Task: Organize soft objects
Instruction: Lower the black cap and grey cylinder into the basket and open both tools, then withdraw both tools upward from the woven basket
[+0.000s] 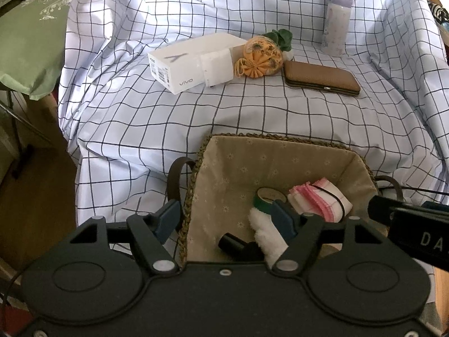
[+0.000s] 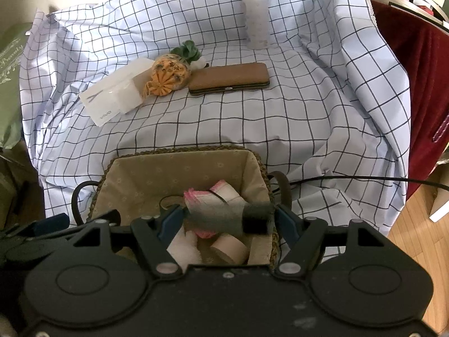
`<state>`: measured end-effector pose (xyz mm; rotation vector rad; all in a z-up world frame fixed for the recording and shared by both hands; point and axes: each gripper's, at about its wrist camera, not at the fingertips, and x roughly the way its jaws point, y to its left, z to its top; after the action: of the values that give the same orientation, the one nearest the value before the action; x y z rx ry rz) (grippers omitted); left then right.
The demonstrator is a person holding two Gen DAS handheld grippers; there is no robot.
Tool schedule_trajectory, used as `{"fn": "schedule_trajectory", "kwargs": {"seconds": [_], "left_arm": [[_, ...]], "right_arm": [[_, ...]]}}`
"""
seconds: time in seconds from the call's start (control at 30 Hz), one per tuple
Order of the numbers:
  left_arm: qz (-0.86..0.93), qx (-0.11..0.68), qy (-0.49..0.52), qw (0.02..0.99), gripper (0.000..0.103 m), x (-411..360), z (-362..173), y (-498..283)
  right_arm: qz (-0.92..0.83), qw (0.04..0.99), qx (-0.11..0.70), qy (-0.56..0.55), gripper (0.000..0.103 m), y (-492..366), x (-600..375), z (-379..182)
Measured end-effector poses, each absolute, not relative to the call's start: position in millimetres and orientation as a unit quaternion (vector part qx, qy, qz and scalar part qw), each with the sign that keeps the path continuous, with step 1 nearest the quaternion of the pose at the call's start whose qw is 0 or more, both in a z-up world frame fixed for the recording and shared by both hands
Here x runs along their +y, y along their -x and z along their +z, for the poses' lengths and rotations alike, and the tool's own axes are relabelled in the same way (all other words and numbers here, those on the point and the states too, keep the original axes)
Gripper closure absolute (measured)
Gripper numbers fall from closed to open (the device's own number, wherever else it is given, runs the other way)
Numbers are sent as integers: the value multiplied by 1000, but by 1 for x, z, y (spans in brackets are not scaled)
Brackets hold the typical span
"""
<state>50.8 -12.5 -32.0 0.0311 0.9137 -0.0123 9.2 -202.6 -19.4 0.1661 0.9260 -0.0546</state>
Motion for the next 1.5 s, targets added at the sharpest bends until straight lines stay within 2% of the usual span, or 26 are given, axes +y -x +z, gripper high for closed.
{"fn": "schedule_trajectory", "kwargs": {"seconds": [0.8, 0.87, 0.9, 0.93, 1.13, 1.5], "left_arm": [[-6, 442, -13, 897, 34, -12, -32, -50], [-6, 443, -13, 896, 31, -12, -32, -49], [-5, 444, -13, 896, 23, -12, -32, -49], [-5, 442, -13, 897, 21, -12, -31, -48], [-6, 440, -16, 898, 21, -12, -30, -47], [-5, 444, -13, 896, 16, -11, -30, -48]], "right_arm": [[-49, 894, 443, -45, 25, -9, -207, -20], [-54, 897, 439, -31, 23, -8, -206, -20], [-55, 898, 437, -26, 21, -7, -206, -20], [-56, 898, 435, -22, 19, -7, -206, -19], [-60, 900, 431, -11, 9, -5, -206, -18], [-50, 899, 435, -9, 5, -4, -203, -20]]}}
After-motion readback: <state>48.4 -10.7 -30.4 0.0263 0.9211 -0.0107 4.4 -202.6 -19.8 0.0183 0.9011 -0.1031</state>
